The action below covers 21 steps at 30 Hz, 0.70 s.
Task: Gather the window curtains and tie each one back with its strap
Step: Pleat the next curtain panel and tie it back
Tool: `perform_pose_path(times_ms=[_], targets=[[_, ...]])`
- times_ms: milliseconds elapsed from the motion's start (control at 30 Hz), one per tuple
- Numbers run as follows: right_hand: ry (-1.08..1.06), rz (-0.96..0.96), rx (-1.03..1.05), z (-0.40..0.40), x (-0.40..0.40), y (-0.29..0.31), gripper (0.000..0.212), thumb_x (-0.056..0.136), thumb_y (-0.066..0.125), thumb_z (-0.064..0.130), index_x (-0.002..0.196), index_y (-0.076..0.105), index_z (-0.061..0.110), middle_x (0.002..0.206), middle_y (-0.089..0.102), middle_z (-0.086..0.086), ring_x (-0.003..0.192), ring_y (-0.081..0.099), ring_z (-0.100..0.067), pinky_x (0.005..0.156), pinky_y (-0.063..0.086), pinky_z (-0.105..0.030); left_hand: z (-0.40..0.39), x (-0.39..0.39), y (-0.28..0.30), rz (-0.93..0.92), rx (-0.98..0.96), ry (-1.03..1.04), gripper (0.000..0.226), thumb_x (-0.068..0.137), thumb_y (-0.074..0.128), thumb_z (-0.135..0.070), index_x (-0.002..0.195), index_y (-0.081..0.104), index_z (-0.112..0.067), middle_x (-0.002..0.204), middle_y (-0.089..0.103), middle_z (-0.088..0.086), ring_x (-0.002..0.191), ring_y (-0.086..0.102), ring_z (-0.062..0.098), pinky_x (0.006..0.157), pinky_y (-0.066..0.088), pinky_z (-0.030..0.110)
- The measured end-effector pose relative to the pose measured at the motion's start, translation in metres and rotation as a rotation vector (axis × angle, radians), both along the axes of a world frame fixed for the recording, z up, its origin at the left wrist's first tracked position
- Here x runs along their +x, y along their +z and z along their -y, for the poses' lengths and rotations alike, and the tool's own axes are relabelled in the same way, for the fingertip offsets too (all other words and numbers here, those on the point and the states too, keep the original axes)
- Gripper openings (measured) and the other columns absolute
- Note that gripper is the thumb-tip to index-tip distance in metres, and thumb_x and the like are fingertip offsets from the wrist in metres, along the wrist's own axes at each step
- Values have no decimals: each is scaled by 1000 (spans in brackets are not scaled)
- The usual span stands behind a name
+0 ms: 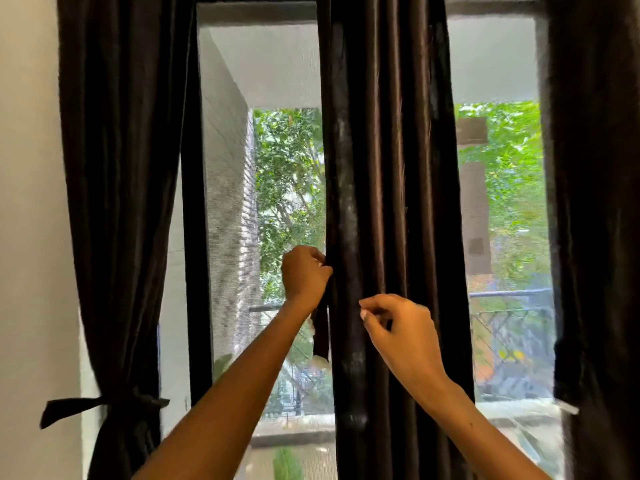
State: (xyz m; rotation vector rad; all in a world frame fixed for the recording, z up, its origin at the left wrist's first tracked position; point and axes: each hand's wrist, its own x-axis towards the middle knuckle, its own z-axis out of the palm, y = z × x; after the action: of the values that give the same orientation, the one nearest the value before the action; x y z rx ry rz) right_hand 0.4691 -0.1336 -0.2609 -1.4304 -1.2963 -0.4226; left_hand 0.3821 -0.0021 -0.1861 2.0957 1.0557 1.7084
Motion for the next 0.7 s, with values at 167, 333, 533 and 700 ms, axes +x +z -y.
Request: perform_pose_path(times_ms=[167, 333, 533, 700], targets=[[51, -60, -43, -22, -14, 0, 26, 91, 63, 23, 114, 68, 14, 97, 72, 2, 88, 66, -8, 80, 55, -25, -16, -51, 1, -12, -12, -98, 14, 70, 80, -3, 77, 70, -7, 66, 62, 7, 64, 59, 17, 64, 42, 20], [-118, -187, -141, -66, -44, 15, 84, 89, 58, 46, 149, 15, 7, 143, 38, -18, 129, 39, -36, 102, 35, -43, -19, -76, 0, -14, 4, -192, 16, 70, 80, -2, 78, 68, -10, 61, 63, 2, 58, 62, 12, 60, 51, 19], [27, -428, 115, -105, -45, 25, 75, 75, 77, 40, 138, 42, 18, 104, 71, -4, 104, 64, -23, 88, 44, -28, -16, -81, -6, 63, -13, -244, 16, 70, 81, -5, 84, 74, -7, 71, 70, 5, 65, 68, 14, 71, 58, 29], [64, -303, 331, -102, -47, 18, 25, 72, 80, 16, 95, 70, 19, 73, 66, 9, 64, 64, -7, 66, 56, -36, -13, -77, -13, 116, 50, -195, 13, 71, 81, -8, 83, 76, -7, 72, 73, 6, 66, 70, 15, 73, 59, 36]])
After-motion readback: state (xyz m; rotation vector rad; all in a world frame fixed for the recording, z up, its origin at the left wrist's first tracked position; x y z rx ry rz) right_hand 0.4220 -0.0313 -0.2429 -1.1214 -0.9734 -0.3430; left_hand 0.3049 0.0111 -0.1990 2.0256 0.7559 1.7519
